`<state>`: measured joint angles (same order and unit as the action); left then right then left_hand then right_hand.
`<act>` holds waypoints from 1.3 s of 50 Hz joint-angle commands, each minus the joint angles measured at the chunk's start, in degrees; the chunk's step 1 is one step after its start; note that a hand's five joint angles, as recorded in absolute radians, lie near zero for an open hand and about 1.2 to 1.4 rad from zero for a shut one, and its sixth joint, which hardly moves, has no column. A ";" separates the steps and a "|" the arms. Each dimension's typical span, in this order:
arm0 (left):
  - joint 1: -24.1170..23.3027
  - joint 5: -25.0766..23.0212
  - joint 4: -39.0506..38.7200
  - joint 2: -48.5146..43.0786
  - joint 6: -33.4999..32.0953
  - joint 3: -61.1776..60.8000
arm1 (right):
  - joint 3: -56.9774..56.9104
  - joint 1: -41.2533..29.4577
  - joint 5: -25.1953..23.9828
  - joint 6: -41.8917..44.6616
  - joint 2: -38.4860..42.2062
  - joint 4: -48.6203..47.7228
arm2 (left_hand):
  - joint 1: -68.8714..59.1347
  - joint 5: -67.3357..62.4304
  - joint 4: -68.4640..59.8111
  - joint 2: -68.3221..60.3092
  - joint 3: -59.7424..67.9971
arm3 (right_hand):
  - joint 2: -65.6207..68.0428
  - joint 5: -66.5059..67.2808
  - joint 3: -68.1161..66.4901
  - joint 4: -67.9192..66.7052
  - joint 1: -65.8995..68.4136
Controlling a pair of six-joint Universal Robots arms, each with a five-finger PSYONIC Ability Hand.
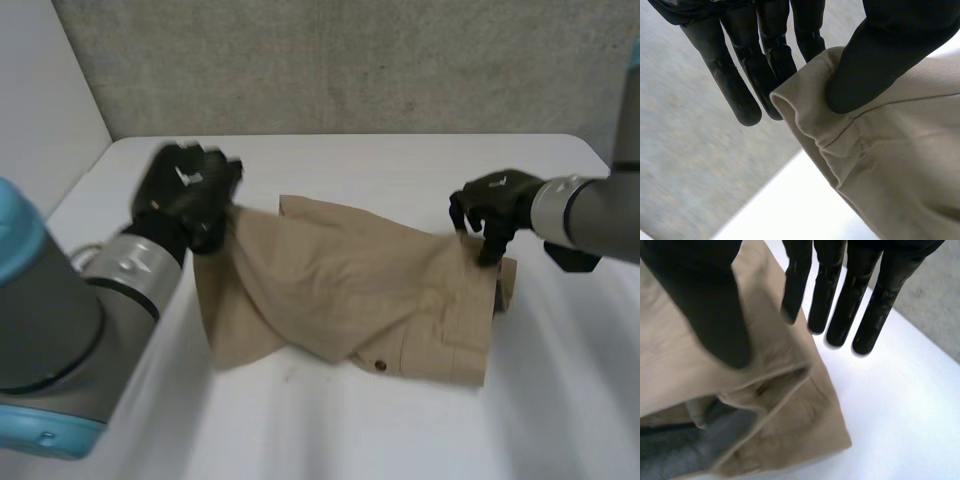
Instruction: Fold the shorts.
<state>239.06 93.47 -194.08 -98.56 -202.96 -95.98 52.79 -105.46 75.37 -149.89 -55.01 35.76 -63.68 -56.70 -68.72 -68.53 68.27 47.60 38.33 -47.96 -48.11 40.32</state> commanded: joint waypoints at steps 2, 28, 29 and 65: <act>-0.18 0.05 0.19 -4.54 0.37 -0.61 | 13.02 0.16 3.03 -5.14 -8.68 -16.60 | -16.32 -13.30 -11.28 -11.47 11.73 | -26.25 -26.98 26.60 26.75 -18.96; -0.09 0.05 0.19 -3.92 0.37 -2.98 | 47.31 -1.06 0.56 -12.70 -18.73 -37.52 | -16.32 -13.30 -11.28 -11.47 11.73 | -17.34 -18.07 17.70 17.84 -10.06; -0.09 0.05 0.19 -3.92 0.37 -2.98 | 47.14 -1.33 0.56 -12.71 -18.20 -37.52 | -16.32 -13.30 -11.28 -11.47 11.73 | -16.67 -17.40 17.03 17.17 -9.39; 2.81 -0.48 0.02 -4.36 0.28 -2.72 | 44.50 -1.94 2.41 -10.33 -7.30 -41.74 | -16.32 -13.30 -11.28 -11.47 11.73 | -10.79 -11.52 11.15 11.29 -3.51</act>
<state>241.82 93.04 -194.06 -102.68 -202.59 -98.80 96.81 -107.40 77.91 -160.18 -62.11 -5.68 -63.68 -56.70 -68.73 -68.53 68.27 31.73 23.54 -33.42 -31.79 28.41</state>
